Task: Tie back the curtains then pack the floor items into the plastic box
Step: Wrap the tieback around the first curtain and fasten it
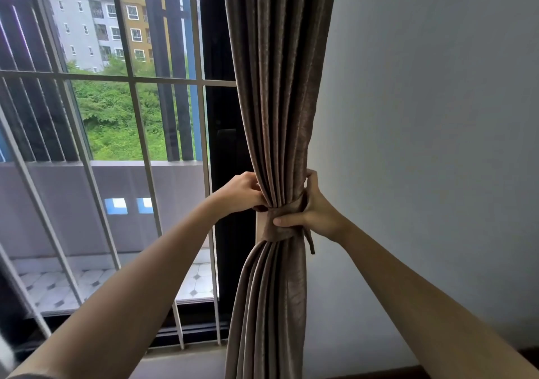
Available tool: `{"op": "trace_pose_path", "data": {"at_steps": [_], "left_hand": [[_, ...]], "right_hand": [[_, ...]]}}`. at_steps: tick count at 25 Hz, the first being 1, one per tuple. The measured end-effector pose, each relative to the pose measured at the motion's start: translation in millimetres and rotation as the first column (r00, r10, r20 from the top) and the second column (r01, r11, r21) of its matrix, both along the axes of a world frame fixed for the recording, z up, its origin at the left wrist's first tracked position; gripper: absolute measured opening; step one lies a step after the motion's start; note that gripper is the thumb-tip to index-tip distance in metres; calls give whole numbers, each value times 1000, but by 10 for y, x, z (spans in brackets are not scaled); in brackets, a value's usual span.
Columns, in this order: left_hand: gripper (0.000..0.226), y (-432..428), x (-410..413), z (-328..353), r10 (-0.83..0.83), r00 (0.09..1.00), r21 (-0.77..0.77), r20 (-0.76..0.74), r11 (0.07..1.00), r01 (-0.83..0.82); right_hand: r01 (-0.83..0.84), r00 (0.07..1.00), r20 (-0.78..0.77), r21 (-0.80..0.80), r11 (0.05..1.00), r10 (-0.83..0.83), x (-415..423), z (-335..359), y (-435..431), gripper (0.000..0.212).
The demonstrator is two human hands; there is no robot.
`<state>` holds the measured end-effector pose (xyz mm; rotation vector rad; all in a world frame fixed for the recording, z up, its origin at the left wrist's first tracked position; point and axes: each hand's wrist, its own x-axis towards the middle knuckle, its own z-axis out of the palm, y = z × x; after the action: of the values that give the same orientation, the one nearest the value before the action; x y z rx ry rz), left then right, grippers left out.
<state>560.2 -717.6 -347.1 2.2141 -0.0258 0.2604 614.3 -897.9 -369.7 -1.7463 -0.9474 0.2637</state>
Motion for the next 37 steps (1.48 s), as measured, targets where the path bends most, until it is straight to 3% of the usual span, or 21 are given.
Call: {"op": "trace_pose_path", "data": {"at_steps": [2,4,8,11,12,14,16,21,23,25,27,31,37], "left_hand": [[19,18,-48,21,63,992,213,112,973,-86],[38,106,-56,-1,85,960,419,265,887,-194],[58,305,-90,3,102,925,456,367,847,-274],[49,392,-179,110,64,934,413,350,885,-216],[48,430,-205,162,93,923,458,372,847,-270],[46,518,-255,275,186,896,610,404,675,-415],[45,602,-275,308,269,903,679,335,595,-429],[20,533,-260,21,151,969,590,195,771,-239],[12,459,-206,-125,182,964,599,194,757,-263],[19,424,-144,-256,250,952,641,176,705,-304],[20,467,-117,-301,278,939,598,203,724,-344],[19,512,-186,-155,144,962,308,230,927,-213],[21,333,46,-158,80,968,298,238,943,-151]], "right_hand": [[3,1000,-9,-9,1000,-3,-10,2,7,87],[2,1000,-5,-28,1000,-2,-2,-5,25,89],[-1,1000,3,-50,999,1,-5,47,53,86],[13,1000,15,-75,997,-12,6,57,55,88],[15,1000,23,-80,997,-14,11,56,55,89],[19,1000,26,-84,996,-17,16,44,57,89],[30,999,33,-84,996,-28,15,21,71,94],[27,999,22,-92,995,-25,39,-38,92,93],[16,1000,14,-139,990,-14,38,-87,81,83],[1,1000,-7,-200,980,-3,8,-147,73,70],[23,1000,11,-228,973,-21,-12,-180,59,70],[112,994,33,-105,988,-109,-102,-99,145,74],[160,987,-15,25,987,-159,-108,-200,246,66]]}}
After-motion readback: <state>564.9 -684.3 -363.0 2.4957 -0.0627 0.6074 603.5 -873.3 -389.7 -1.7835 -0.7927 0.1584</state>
